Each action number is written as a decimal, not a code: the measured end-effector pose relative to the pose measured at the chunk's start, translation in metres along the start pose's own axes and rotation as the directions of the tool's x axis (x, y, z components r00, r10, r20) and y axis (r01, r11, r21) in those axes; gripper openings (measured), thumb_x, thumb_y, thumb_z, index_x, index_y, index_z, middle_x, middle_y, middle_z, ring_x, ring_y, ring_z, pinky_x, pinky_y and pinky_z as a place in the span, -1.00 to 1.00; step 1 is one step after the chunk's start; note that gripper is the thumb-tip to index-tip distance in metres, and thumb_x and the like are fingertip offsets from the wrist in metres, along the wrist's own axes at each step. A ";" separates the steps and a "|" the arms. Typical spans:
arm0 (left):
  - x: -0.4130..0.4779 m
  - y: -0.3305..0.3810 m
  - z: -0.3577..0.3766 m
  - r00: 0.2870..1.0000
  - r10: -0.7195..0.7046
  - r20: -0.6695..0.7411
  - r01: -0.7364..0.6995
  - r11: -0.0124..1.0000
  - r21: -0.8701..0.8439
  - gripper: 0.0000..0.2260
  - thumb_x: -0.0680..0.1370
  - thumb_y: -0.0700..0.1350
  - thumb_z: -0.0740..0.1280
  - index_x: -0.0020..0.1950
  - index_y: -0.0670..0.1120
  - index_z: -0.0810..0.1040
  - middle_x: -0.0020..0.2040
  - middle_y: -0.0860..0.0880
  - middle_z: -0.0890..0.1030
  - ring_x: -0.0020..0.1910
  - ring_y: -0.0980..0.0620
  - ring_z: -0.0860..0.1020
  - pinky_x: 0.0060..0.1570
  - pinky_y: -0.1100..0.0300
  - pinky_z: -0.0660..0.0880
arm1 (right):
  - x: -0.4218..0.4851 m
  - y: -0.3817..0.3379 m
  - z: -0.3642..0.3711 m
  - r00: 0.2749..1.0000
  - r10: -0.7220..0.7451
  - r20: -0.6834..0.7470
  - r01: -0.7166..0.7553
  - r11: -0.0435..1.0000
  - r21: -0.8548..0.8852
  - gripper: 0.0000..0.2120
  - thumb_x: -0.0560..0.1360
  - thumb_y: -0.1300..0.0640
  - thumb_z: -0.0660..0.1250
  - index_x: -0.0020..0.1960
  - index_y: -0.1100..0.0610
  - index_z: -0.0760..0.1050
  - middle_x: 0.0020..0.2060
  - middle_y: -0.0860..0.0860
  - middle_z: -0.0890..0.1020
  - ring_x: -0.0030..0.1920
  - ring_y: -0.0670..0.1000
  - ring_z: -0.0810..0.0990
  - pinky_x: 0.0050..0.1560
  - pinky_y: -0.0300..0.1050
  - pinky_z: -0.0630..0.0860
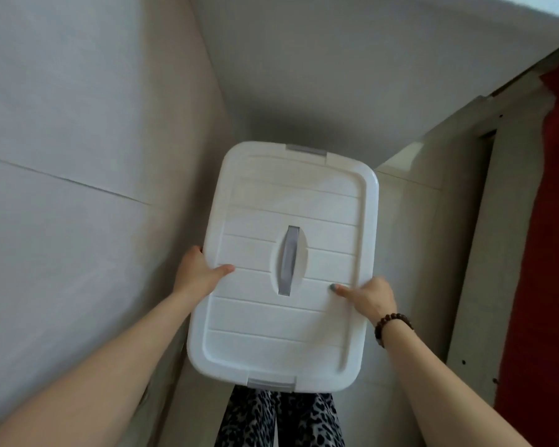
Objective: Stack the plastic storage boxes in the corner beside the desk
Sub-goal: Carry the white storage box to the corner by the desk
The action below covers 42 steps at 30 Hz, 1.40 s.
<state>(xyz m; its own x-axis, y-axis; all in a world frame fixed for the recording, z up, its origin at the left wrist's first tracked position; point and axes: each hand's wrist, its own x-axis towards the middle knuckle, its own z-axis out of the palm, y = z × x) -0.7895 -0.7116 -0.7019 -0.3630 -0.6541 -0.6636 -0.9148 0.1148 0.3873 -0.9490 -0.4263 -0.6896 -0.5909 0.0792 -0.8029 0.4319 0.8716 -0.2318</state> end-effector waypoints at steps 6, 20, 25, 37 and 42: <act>0.036 -0.015 0.020 0.999 -0.028 0.019 0.027 0.998 0.065 -0.44 0.28 0.01 0.58 0.07 -0.26 0.45 0.07 -0.23 0.57 0.04 -0.20 0.56 -0.11 0.12 0.43 | 0.034 0.002 0.030 1.000 0.008 -0.006 -0.008 1.000 0.030 -0.44 0.15 -0.20 0.61 -0.36 0.07 0.27 -0.50 -0.07 0.36 -0.54 -0.07 0.34 -0.69 -0.34 0.16; 0.127 -0.025 0.064 0.998 -0.040 0.050 0.031 0.985 0.170 -0.41 0.26 0.06 0.59 0.10 -0.24 0.47 0.10 -0.21 0.58 0.07 -0.21 0.55 -0.14 0.15 0.39 | 0.107 0.014 0.086 1.000 0.024 0.003 -0.024 0.994 0.107 -0.44 0.09 -0.27 0.60 -0.23 0.09 0.43 -0.43 -0.11 0.52 -0.47 -0.15 0.50 -0.58 -0.30 0.33; 0.148 -0.029 0.077 0.996 -0.074 0.042 0.067 0.986 0.153 -0.43 0.26 0.04 0.59 0.11 -0.21 0.48 0.11 -0.18 0.58 0.08 -0.19 0.56 -0.12 0.13 0.41 | 0.130 0.011 0.101 0.999 0.032 0.015 -0.033 0.996 0.083 -0.46 0.10 -0.27 0.60 -0.37 0.04 0.34 -0.60 -0.18 0.40 -0.64 -0.19 0.39 -0.67 -0.32 0.24; 0.178 -0.031 0.089 0.994 -0.110 0.023 0.103 0.973 0.207 -0.40 0.32 0.04 0.56 0.21 -0.26 0.46 0.22 -0.21 0.54 0.19 -0.21 0.52 -0.01 0.11 0.42 | 0.171 -0.010 0.119 0.999 0.037 0.014 -0.036 0.997 -0.061 -0.38 0.15 -0.27 0.57 -0.38 0.06 0.19 -0.51 -0.07 0.29 -0.57 -0.06 0.25 -0.68 -0.29 0.13; 0.183 -0.029 0.097 0.996 -0.086 0.012 0.081 0.968 0.236 -0.38 0.34 0.03 0.54 0.25 -0.28 0.43 0.26 -0.24 0.50 0.23 -0.22 0.48 0.09 0.04 0.43 | 0.177 -0.003 0.128 0.999 0.044 0.001 -0.044 0.998 -0.042 -0.39 0.17 -0.26 0.57 -0.35 0.06 0.21 -0.49 -0.07 0.32 -0.55 -0.07 0.28 -0.68 -0.30 0.16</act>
<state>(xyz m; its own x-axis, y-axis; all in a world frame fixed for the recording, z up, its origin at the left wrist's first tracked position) -0.8464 -0.7621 -0.8970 -0.2848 -0.6524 -0.7023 -0.9571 0.2347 0.1702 -0.9672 -0.4768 -0.9011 -0.5711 0.1169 -0.8125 0.4281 0.8869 -0.1734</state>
